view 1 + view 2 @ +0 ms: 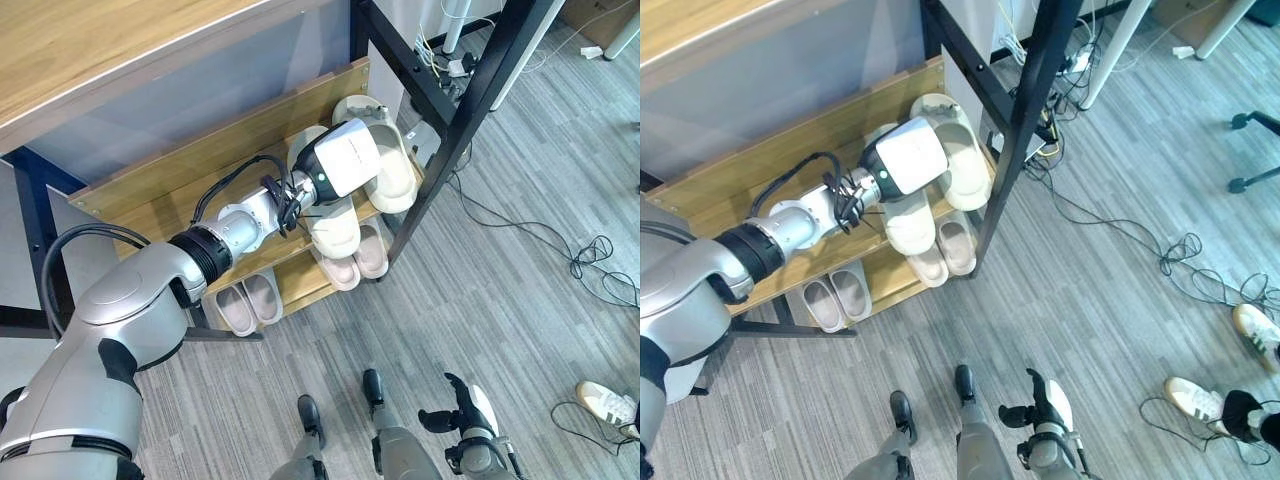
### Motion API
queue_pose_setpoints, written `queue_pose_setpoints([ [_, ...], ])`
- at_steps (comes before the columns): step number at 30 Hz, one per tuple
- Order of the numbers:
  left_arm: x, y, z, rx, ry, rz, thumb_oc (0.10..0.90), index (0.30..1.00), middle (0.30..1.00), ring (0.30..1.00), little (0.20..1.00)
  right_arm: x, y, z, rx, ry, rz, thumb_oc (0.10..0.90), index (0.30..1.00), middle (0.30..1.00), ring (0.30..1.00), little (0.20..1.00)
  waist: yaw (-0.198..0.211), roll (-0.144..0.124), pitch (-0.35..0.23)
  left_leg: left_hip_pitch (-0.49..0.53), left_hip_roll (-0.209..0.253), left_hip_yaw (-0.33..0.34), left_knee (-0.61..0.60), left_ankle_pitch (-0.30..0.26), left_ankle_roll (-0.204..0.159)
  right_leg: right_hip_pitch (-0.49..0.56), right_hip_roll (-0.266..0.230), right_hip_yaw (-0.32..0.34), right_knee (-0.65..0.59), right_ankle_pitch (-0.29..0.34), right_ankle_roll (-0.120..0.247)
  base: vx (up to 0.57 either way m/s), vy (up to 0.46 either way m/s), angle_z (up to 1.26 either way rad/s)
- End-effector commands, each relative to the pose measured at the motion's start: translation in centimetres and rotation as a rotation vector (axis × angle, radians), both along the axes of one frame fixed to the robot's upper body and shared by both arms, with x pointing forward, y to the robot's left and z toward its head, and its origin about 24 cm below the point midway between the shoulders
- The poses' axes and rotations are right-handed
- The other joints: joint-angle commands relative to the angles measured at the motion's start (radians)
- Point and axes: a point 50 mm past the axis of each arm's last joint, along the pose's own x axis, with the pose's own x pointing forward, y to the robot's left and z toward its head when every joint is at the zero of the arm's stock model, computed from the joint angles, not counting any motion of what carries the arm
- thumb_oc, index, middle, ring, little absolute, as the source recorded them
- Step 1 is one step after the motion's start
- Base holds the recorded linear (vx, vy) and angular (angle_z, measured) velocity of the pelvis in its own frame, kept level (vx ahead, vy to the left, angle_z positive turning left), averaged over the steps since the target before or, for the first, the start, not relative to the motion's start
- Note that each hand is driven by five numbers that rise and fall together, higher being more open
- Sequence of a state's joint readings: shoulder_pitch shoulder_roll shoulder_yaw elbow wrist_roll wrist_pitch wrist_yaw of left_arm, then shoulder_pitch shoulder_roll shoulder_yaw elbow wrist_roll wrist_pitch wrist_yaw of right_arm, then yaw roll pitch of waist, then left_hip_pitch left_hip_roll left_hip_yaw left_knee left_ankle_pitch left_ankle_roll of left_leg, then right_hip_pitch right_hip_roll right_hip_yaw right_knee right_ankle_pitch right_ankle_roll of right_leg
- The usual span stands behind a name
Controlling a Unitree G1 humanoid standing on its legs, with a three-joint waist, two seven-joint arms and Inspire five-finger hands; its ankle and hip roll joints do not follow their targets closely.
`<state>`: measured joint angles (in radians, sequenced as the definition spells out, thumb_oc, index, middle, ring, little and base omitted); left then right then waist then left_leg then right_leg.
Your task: Arrange the slippers neatly on the shoe rack.
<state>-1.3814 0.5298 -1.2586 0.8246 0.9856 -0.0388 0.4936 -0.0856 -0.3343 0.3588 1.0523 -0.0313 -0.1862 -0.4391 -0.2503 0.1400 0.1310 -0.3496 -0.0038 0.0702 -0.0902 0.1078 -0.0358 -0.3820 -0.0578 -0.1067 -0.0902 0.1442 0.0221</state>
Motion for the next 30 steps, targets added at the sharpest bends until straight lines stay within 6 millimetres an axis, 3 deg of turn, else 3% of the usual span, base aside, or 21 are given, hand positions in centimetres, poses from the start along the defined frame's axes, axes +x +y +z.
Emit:
queue_pose_setpoints([
  [1, 0.3, -0.4, 10.4, -0.059, -0.283, 0.072, 0.400, 0.300, 0.300, 0.300, 0.300, -0.8, -1.4, 0.2, -0.031, -0.015, -0.045, 0.800, 0.900, 0.900, 0.900, 0.900, -0.006, -0.027, -0.039, 0.033, 0.044, 0.032, 0.003, -0.089, -0.041, 0.020, -0.044, 0.087, 0.003, -0.077, 0.155, 0.00, 0.000, 0.00],
  [7, 0.5, 0.3, 11.9, -0.112, -0.299, 0.127, 0.400, 0.300, 0.300, 0.300, 0.300, -0.2, -1.0, 0.4, -0.022, -0.028, -0.023, 0.800, 0.900, 0.900, 0.900, 0.900, -0.008, -0.034, -0.035, 0.025, 0.042, 0.036, 0.003, -0.089, -0.040, 0.012, -0.047, 0.085, 0.003, -0.074, 0.156, 0.01, 0.016, 0.00],
  [8, 0.5, 0.2, 12.1, -0.120, -0.304, 0.128, 0.709, 0.764, 0.764, 0.764, 0.764, -0.2, -0.9, 0.3, -0.018, -0.028, -0.023, 0.800, 0.900, 0.900, 0.900, 0.900, -0.007, -0.035, -0.035, 0.024, 0.042, 0.035, 0.003, -0.088, -0.040, 0.012, -0.047, 0.084, 0.003, -0.074, 0.156, 0.02, 0.044, -0.01],
  [9, 0.4, 0.2, 12.4, -0.118, -0.318, 0.130, 0.800, 0.900, 0.900, 0.900, 0.900, -0.2, -0.9, 0.3, -0.015, -0.025, -0.025, 0.800, 0.900, 0.900, 0.900, 0.900, -0.006, -0.037, -0.036, 0.024, 0.042, 0.034, 0.003, -0.089, -0.040, 0.011, -0.048, 0.082, 0.003, -0.073, 0.156, 0.00, 0.000, 0.00],
  [18, 0.0, 1.5, 15.3, -0.210, -0.389, 0.190, 0.800, 0.900, 0.900, 0.900, 0.900, -0.1, -0.8, 0.3, 0.009, -0.025, -0.021, 0.800, 0.900, 0.900, 0.900, 0.900, 0.000, -0.049, -0.032, 0.026, 0.040, 0.030, 0.003, -0.088, -0.041, 0.017, -0.049, 0.074, 0.003, -0.073, 0.156, 0.00, 0.000, 0.00],
  [21, -0.3, 0.9, 16.3, -0.217, -0.395, 0.184, 0.800, 0.900, 0.900, 0.900, 0.900, -0.2, -0.6, 0.3, 0.016, -0.022, -0.012, 0.800, 0.900, 0.900, 0.900, 0.900, 0.006, -0.050, -0.023, 0.026, 0.039, 0.026, 0.003, -0.085, -0.040, 0.019, -0.051, 0.067, 0.003, -0.075, 0.157, -0.03, 0.005, 0.02],
  [30, 0.6, 2.2, 14.9, -0.353, -0.291, 0.256, 0.800, 0.900, 0.900, 0.900, 0.900, -0.2, -0.1, 0.1, 0.044, -0.001, 0.009, 0.800, 0.900, 0.900, 0.900, 0.900, 0.019, -0.061, -0.016, 0.045, 0.041, 0.019, 0.003, -0.081, -0.040, 0.036, -0.049, 0.064, 0.003, -0.078, 0.150, -0.01, -0.004, 0.04],
])
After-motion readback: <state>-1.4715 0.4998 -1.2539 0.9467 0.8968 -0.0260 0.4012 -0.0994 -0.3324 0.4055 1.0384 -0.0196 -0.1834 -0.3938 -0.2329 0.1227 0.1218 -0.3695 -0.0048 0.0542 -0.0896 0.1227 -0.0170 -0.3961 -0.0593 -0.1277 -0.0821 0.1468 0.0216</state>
